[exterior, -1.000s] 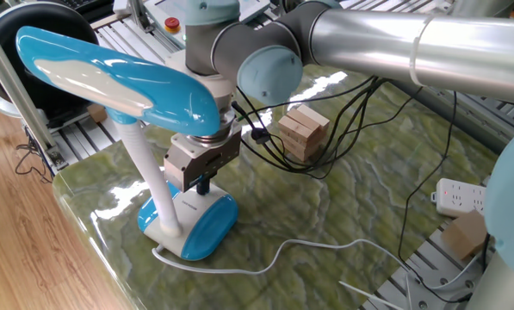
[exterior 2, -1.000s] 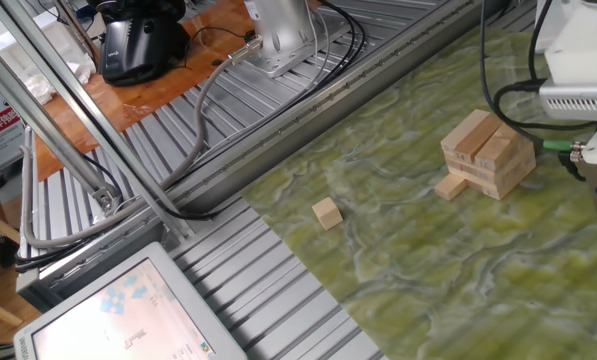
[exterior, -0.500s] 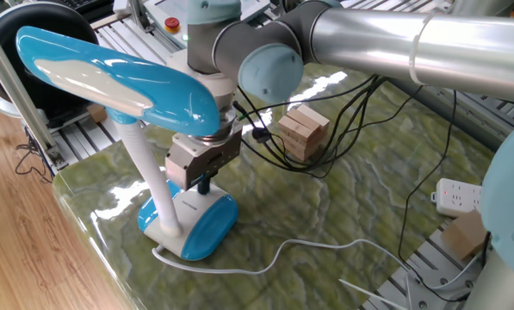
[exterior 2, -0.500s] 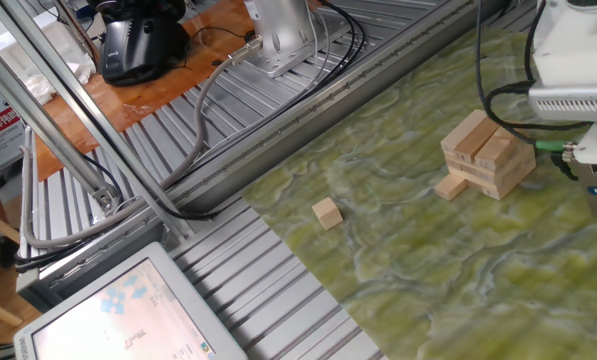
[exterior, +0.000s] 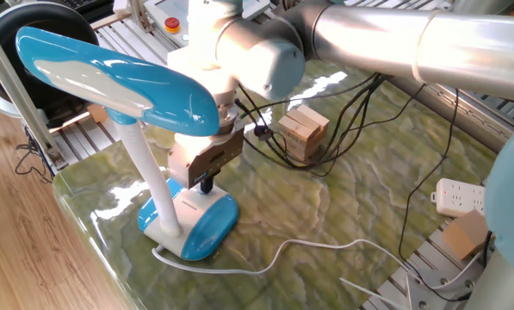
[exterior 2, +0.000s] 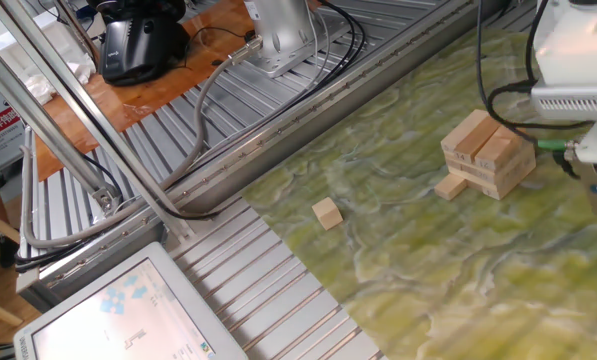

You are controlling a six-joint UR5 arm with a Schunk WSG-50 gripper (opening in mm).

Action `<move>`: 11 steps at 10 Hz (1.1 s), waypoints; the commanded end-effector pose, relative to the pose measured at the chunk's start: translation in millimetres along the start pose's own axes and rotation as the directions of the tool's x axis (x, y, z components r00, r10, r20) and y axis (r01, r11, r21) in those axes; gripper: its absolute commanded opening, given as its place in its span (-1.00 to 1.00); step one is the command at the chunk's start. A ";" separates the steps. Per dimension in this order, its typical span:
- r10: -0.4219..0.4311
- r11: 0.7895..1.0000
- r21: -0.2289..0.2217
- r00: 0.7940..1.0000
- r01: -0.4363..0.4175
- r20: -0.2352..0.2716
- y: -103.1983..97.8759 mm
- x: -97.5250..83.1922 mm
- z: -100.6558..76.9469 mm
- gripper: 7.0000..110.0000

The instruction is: Turn on the desk lamp by pressing the button

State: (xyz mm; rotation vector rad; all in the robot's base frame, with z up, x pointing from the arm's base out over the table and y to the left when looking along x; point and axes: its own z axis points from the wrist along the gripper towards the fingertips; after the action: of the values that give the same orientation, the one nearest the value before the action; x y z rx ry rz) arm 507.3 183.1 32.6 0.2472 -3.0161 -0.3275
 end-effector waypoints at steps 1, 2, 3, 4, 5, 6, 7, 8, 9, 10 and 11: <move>-0.017 1.000 -0.026 0.999 0.015 -0.045 -4.7 18.0 -38.9 -1.00; -0.017 1.000 -0.026 0.999 0.015 -0.045 -4.5 20.9 -43.3 -1.00; -0.015 1.000 -0.027 0.999 0.014 -0.046 -3.7 23.0 -47.5 -1.00; -0.015 0.999 -0.029 0.999 0.014 -0.051 -2.3 25.4 -52.1 -1.00; -0.014 1.000 -0.027 0.999 0.012 -0.052 -2.5 26.1 -55.2 -1.00; -0.013 1.000 -0.006 0.999 0.013 -0.045 -8.1 24.1 -55.0 -1.00; -0.011 1.000 0.012 1.000 0.012 -0.028 -12.4 19.7 -54.9 -1.00; -0.012 1.000 0.012 1.000 0.012 -0.012 -11.6 15.6 -55.2 -1.00; -0.009 1.000 0.020 1.000 0.009 0.008 -11.3 9.1 -55.9 -1.00; -0.013 0.999 0.047 1.000 0.012 0.022 -16.6 5.1 -57.0 -1.00; -0.028 0.997 0.079 0.999 0.025 0.036 -24.9 2.6 -59.4 -1.00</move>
State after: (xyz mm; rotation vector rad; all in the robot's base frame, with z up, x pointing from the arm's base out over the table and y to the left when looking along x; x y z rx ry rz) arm 504.4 154.0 81.5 0.2810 -3.0245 -0.2658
